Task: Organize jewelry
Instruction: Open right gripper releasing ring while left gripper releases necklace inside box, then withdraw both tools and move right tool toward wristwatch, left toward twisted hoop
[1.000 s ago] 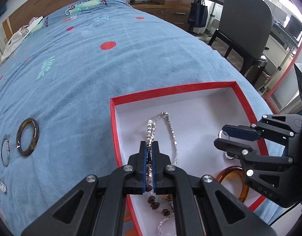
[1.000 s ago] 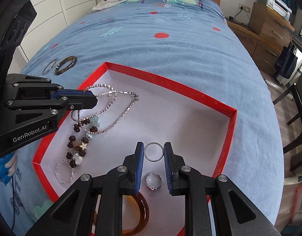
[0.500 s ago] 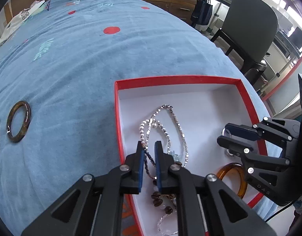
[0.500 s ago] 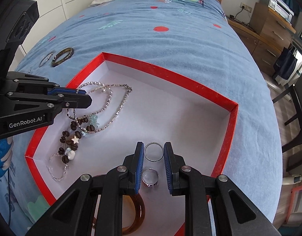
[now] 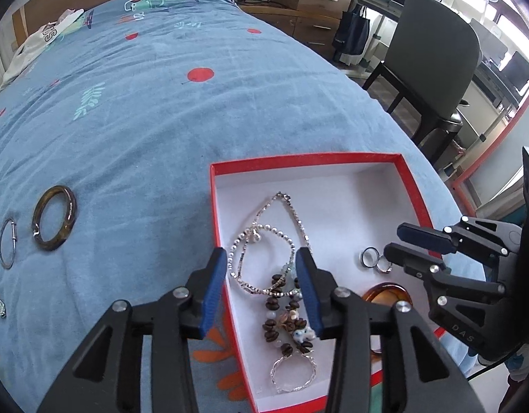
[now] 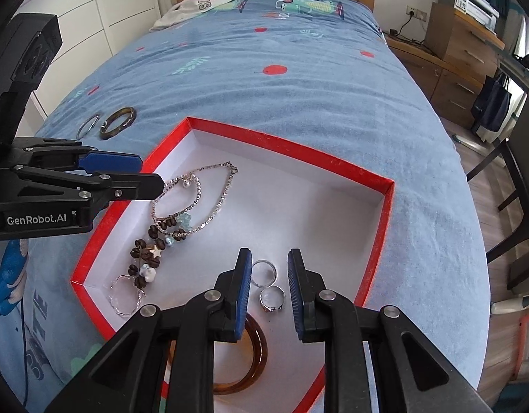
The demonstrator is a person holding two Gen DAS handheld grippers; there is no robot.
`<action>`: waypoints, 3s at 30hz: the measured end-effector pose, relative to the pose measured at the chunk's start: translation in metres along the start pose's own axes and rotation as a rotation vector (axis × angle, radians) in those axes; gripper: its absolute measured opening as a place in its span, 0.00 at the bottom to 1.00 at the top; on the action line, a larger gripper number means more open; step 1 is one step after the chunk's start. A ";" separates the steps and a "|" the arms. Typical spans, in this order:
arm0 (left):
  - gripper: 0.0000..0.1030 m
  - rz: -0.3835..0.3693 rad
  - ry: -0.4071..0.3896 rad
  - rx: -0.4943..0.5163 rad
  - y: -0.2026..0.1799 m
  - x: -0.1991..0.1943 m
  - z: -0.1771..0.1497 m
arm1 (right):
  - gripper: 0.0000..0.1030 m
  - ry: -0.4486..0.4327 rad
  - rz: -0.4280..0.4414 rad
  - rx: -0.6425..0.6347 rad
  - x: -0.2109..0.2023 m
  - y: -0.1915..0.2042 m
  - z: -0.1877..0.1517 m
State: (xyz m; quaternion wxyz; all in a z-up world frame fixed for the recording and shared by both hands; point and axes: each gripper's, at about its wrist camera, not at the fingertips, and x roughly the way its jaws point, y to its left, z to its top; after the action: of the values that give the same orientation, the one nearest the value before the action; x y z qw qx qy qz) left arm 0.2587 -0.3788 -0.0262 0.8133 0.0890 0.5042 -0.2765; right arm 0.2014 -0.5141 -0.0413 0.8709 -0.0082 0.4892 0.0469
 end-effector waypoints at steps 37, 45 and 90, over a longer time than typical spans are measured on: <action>0.51 0.238 -0.345 -0.073 0.093 -0.290 -0.202 | 0.39 -0.231 0.013 0.038 -0.193 0.150 -0.068; 0.53 0.294 -0.418 -0.149 0.138 -0.331 -0.247 | 0.40 -0.252 0.029 -0.023 -0.213 0.198 -0.074; 0.54 0.423 -0.341 -0.363 0.296 -0.300 -0.301 | 0.50 -0.113 0.178 -0.108 -0.098 0.355 -0.028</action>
State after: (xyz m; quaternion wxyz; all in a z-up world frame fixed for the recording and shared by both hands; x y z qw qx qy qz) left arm 0.0851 0.1030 0.0520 0.9280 -0.0022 0.3721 -0.0180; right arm 0.0951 -0.1692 0.0386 0.8877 -0.0088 0.4349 0.1505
